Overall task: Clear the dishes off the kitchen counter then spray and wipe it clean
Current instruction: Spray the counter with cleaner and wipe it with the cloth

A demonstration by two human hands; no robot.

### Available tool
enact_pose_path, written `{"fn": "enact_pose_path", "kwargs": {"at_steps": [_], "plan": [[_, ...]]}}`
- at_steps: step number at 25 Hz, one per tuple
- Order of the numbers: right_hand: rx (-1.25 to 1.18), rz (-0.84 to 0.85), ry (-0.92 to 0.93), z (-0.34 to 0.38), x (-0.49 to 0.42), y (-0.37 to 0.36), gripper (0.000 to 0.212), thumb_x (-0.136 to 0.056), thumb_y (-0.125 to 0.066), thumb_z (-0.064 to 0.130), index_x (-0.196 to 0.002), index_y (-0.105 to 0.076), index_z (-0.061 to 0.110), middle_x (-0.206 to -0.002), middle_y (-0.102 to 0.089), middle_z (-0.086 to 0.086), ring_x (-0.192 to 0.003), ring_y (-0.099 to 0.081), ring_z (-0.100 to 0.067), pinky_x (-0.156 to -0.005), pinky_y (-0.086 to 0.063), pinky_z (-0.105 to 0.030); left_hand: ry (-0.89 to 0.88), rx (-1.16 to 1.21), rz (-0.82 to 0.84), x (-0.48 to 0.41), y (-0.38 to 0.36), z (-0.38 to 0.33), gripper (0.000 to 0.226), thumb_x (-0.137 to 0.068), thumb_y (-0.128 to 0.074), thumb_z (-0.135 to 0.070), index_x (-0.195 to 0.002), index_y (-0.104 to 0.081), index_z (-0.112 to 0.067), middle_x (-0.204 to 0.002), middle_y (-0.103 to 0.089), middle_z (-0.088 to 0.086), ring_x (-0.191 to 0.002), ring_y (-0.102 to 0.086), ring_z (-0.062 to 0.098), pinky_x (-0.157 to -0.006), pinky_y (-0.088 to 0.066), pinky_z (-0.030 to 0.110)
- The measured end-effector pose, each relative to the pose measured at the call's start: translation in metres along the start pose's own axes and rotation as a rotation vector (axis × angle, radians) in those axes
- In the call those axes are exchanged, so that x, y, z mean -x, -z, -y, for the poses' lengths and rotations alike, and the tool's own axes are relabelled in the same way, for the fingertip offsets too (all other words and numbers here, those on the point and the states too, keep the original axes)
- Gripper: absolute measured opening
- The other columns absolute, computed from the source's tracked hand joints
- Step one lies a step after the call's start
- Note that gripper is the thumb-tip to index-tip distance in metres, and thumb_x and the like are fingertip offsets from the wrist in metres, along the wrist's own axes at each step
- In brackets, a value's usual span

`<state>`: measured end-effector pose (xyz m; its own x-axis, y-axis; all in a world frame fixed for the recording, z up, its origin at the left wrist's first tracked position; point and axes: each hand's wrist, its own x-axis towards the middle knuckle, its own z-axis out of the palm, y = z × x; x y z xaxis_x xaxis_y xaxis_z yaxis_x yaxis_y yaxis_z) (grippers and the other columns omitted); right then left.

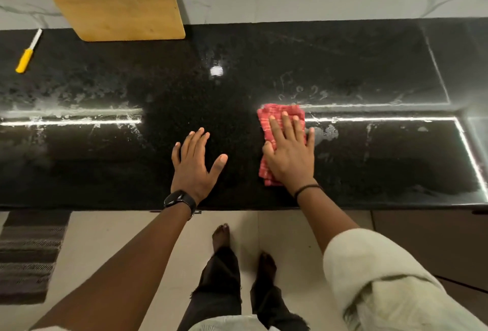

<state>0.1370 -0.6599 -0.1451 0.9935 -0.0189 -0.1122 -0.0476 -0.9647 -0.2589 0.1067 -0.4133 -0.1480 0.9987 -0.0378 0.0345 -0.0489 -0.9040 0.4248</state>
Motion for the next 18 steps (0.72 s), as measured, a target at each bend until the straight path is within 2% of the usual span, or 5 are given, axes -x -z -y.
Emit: {"fn": "enact_pose_path", "kwargs": {"at_steps": [5,8,13,16,18], "plan": [[0.002,-0.031,-0.163,-0.018,0.094,-0.003,0.071,-0.098,-0.027,0.051,-0.164,-0.013,0.033,-0.173,-0.006,-0.002,-0.159,-0.001,-0.027,-0.126,0.002,-0.058,-0.002,0.014,-0.016,0.0,0.002,-0.004,0.088,-0.094,-0.018,-0.077,-0.156,-0.033,-0.016,-0.166,-0.024,0.001,-0.156,-0.012,0.016,-0.126,-0.003,0.051],[0.007,0.021,-0.073,0.015,0.119,-0.017,0.07,-0.1,-0.028,0.05,-0.165,-0.008,0.033,-0.173,0.002,-0.002,-0.159,0.01,-0.025,-0.126,0.007,-0.057,0.006,0.017,-0.017,-0.002,0.002,-0.003,0.089,-0.094,-0.017,-0.077,-0.156,-0.033,-0.016,-0.166,-0.024,0.0,-0.156,-0.011,0.015,-0.126,-0.003,0.05],[0.031,0.071,0.215,0.069,0.066,-0.024,0.067,-0.102,-0.028,0.052,-0.164,-0.014,0.032,-0.173,-0.006,-0.002,-0.159,0.002,-0.025,-0.126,0.0,-0.059,0.023,0.035,-0.024,0.001,-0.001,-0.002,0.089,-0.093,-0.015,-0.078,-0.155,-0.034,-0.017,-0.166,-0.026,-0.001,-0.155,-0.012,0.014,-0.126,-0.004,0.05],[0.058,0.09,0.264,0.061,0.01,-0.013,0.067,-0.1,-0.024,0.055,-0.163,-0.016,0.035,-0.173,-0.008,-0.001,-0.159,-0.001,-0.023,-0.125,0.002,-0.059,0.023,0.037,-0.042,0.002,-0.002,-0.001,0.086,-0.094,-0.015,-0.075,-0.154,-0.036,-0.018,-0.165,-0.029,-0.001,-0.155,-0.013,0.013,-0.126,-0.004,0.048],[0.056,0.082,0.209,0.039,-0.017,-0.001,0.069,-0.098,-0.025,0.055,-0.163,-0.014,0.037,-0.173,-0.006,0.001,-0.159,0.0,-0.021,-0.126,0.003,-0.058,0.02,0.043,-0.046,0.001,-0.001,0.001,0.085,-0.095,-0.016,-0.075,-0.154,-0.036,-0.018,-0.164,-0.029,-0.002,-0.155,-0.013,0.013,-0.126,-0.005,0.048]]}}
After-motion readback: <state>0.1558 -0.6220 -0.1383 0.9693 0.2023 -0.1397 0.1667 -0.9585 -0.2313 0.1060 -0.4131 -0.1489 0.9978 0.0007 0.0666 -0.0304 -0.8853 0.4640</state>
